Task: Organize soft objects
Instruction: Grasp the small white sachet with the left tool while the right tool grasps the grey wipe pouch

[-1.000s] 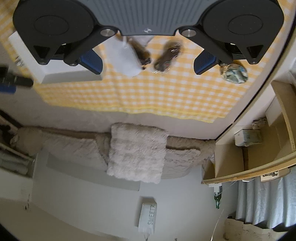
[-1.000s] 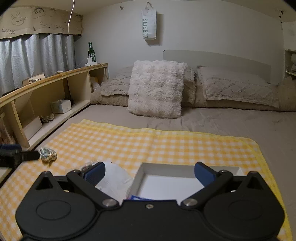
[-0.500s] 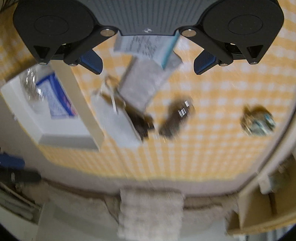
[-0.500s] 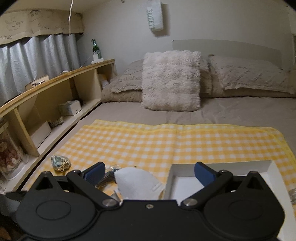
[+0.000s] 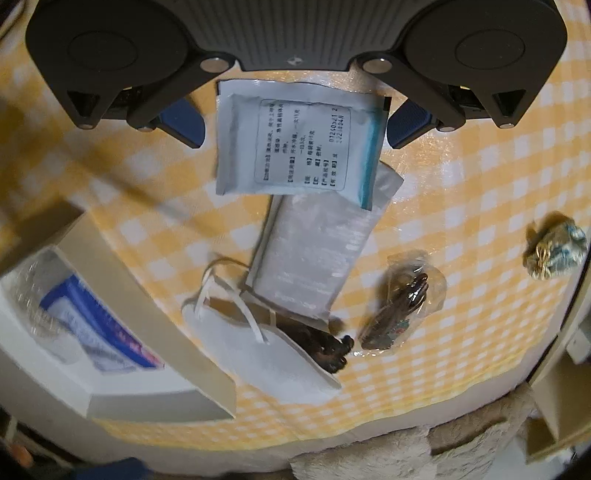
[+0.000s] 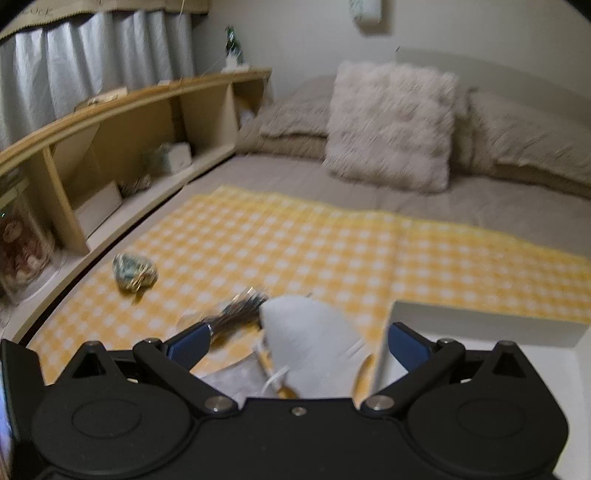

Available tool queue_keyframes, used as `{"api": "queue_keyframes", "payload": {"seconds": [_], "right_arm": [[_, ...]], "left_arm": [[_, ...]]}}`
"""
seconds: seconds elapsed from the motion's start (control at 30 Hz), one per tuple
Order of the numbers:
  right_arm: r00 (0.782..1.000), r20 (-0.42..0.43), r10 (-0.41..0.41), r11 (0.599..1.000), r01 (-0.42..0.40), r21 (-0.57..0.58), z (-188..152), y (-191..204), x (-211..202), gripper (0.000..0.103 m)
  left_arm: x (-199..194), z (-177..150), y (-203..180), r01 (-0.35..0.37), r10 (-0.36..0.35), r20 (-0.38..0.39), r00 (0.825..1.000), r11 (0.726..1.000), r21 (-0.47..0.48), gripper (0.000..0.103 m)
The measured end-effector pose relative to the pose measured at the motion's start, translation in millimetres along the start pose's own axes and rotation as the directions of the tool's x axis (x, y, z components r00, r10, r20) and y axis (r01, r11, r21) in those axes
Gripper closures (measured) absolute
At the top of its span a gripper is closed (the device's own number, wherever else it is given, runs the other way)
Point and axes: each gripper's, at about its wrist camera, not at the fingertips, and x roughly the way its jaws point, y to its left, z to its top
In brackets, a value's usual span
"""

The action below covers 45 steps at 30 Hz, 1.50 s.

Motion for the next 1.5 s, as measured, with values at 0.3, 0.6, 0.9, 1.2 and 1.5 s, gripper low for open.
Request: {"api": "queue_keyframes", "payload": {"seconds": [0.3, 0.6, 0.9, 1.2, 1.5], "right_arm": [[0.962, -0.234, 0.139, 0.979, -0.099, 0.176, -10, 19, 47, 0.0], [0.873, -0.377, 0.31, 0.881, -0.114, 0.459, -29, 14, 74, 0.019], [0.84, -0.428, 0.334, 0.842, -0.062, 0.535, -45, 27, 105, 0.019], [0.851, -0.417, 0.318, 0.817, -0.023, 0.576, -50, 21, 119, 0.018], [0.857, -0.358, 0.371, 0.753, -0.052, 0.656, -52, 5, 128, 0.009]], "left_arm": [[4, 5, 5, 0.021, -0.022, 0.032, 0.999, 1.0, 0.019, 0.006], [-1, 1, 34, 0.076, -0.076, 0.007, 0.997, 0.996, -0.047, 0.022], [-24, -11, 82, 0.055, -0.046, 0.057, 0.997, 0.982, -0.179, 0.026], [-8, 4, 123, -0.091, 0.13, 0.108, 0.986, 0.948, -0.304, 0.026], [11, 12, 92, -0.046, 0.057, 0.109, 0.992, 0.993, -0.106, 0.026]]}}
